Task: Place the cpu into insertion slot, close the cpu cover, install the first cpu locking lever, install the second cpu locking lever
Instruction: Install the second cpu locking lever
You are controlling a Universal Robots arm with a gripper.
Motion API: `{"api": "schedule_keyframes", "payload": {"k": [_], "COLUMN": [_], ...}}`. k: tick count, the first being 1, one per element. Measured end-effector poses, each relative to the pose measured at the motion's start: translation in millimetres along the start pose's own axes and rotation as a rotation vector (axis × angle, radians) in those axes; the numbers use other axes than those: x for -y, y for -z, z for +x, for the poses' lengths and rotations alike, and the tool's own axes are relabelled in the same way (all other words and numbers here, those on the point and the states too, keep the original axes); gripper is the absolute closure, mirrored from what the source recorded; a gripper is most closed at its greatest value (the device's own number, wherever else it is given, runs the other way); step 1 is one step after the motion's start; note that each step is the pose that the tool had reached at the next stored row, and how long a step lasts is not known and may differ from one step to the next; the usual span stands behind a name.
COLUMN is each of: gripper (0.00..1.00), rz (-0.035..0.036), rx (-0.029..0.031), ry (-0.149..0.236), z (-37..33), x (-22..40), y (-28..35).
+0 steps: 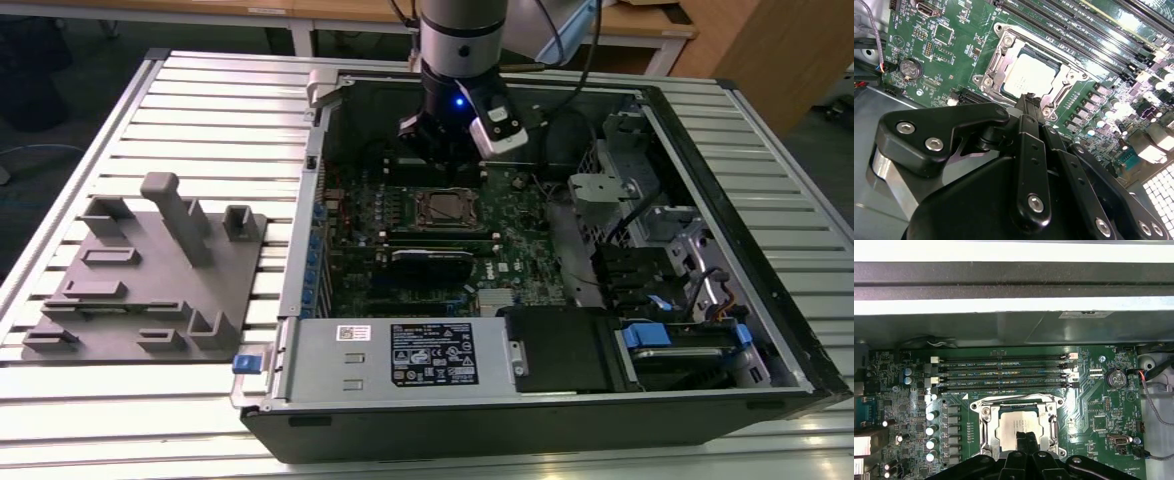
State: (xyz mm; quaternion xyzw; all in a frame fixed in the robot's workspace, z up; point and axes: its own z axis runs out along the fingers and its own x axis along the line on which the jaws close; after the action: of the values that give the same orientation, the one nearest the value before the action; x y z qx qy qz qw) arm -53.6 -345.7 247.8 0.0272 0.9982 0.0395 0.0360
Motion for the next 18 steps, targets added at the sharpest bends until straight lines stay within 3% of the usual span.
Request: {"api": "schedule_keyframes", "payload": {"k": [10, 18], "gripper": [0.89, 0.89], "rz": [-0.0001, -0.0002], "rx": [0.0000, 0.0001], "ry": [0.000, 0.000], "z": [-0.5, -0.6], "x": [9.4, 10.2], "y": [0.6, 0.7]}}
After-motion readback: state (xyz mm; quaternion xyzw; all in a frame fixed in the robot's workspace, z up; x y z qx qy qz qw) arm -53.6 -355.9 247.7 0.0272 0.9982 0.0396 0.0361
